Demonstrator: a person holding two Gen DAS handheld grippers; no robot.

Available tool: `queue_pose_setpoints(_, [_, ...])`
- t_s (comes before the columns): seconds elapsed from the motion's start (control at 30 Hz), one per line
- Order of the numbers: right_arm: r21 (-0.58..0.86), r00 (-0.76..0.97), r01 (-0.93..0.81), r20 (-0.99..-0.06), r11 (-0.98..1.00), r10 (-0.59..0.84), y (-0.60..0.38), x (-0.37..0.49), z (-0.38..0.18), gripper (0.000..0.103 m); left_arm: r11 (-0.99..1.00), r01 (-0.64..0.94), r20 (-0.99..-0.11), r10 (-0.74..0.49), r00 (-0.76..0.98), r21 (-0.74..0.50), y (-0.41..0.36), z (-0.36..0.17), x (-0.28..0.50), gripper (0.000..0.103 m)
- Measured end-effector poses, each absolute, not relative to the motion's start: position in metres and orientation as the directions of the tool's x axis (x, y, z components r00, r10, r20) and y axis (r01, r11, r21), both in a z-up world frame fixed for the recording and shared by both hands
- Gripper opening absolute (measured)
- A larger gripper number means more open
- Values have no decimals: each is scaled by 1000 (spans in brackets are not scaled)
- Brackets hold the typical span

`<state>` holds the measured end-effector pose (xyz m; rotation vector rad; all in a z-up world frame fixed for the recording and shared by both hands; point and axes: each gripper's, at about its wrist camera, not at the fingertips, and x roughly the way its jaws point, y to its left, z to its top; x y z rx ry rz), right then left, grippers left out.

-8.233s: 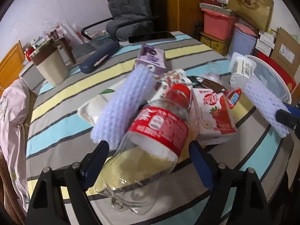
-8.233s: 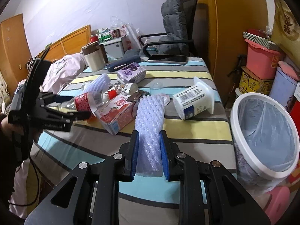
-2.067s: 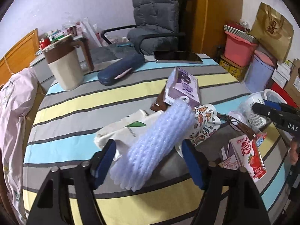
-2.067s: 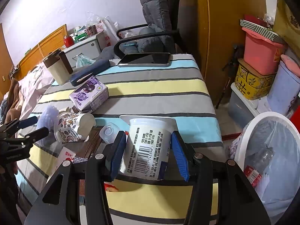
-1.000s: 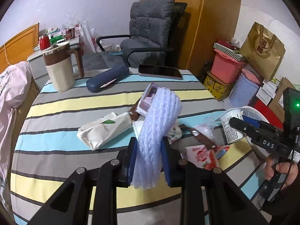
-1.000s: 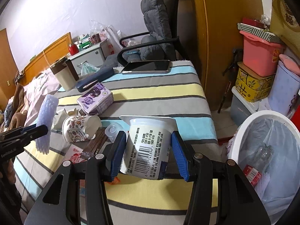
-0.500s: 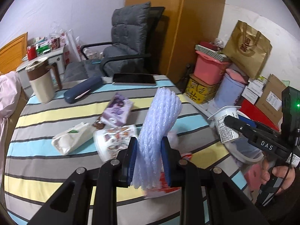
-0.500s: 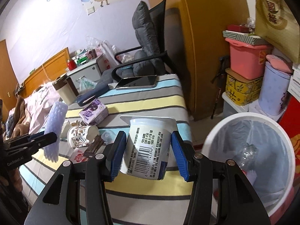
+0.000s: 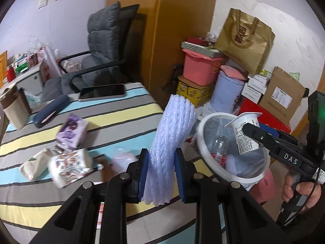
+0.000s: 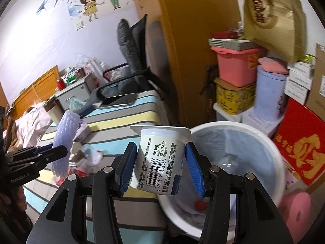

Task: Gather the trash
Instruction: 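Carry the yogurt cup and foam net over the bin and open both tools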

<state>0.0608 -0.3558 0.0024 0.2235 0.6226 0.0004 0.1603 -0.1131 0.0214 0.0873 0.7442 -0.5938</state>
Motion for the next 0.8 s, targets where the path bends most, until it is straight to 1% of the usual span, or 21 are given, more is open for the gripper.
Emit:
queue_pose_setpoints(0.43, [173,787,178,-616,969,-35,-406,45,-9,52,758,637,-678,-541,497,-138,-203,15,149,27])
queue_pose_setpoints(0.8, [127,722,198,-689,972,-57,-428,51,-35,52,731,670,-726,-529,439,-127,-249,-6,148,27])
